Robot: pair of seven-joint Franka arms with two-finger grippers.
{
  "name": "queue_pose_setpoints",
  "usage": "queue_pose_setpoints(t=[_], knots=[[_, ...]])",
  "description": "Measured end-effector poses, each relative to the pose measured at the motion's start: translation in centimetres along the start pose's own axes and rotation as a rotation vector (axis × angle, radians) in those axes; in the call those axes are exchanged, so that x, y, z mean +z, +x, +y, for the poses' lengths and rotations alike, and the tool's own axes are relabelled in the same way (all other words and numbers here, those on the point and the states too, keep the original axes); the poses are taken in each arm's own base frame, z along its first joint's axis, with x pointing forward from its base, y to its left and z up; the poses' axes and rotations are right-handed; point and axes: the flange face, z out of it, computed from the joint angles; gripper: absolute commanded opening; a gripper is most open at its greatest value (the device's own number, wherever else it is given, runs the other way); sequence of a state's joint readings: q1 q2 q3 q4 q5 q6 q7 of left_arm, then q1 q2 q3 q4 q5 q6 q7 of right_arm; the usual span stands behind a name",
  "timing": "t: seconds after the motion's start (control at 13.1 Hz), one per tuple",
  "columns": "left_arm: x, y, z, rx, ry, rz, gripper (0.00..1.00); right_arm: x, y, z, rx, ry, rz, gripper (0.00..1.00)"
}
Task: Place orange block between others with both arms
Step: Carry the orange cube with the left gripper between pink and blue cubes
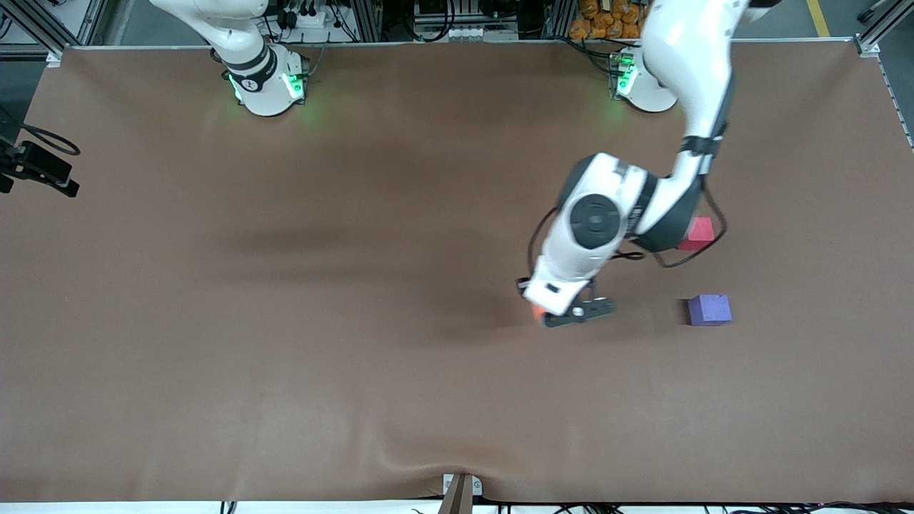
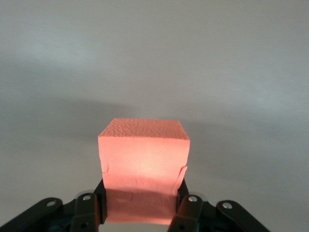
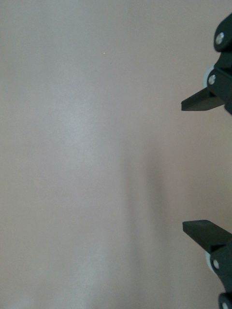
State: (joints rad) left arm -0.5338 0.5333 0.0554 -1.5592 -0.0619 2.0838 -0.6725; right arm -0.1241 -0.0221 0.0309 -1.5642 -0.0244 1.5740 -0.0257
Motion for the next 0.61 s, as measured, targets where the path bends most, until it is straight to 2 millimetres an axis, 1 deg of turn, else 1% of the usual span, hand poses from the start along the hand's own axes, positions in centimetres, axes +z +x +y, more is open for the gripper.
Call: queue_pose_setpoints(t=[0.23,0.46,0.53,0.61], knots=[[0.2,1.4,-8.1,0.001,0.003,-0.009,0.22,0.3,0.2,0.0,0.0,0.0,0.001,1.0],[0.0,3.4,-17.2,0.032,0.003,-0.025,0.22,0.2,0.3,0.0,0.0,0.0,0.004,1.0],[0.3,3.4,-19.6,0.04,0.006,-0.039,0.22,0.2,0.3,0.0,0.0,0.0,0.004,1.0],[0.6,3.2,-21.5,0.052,0.008,-0.054,0.22,0.3,0.3,0.0,0.0,0.0,0.004,1.0]])
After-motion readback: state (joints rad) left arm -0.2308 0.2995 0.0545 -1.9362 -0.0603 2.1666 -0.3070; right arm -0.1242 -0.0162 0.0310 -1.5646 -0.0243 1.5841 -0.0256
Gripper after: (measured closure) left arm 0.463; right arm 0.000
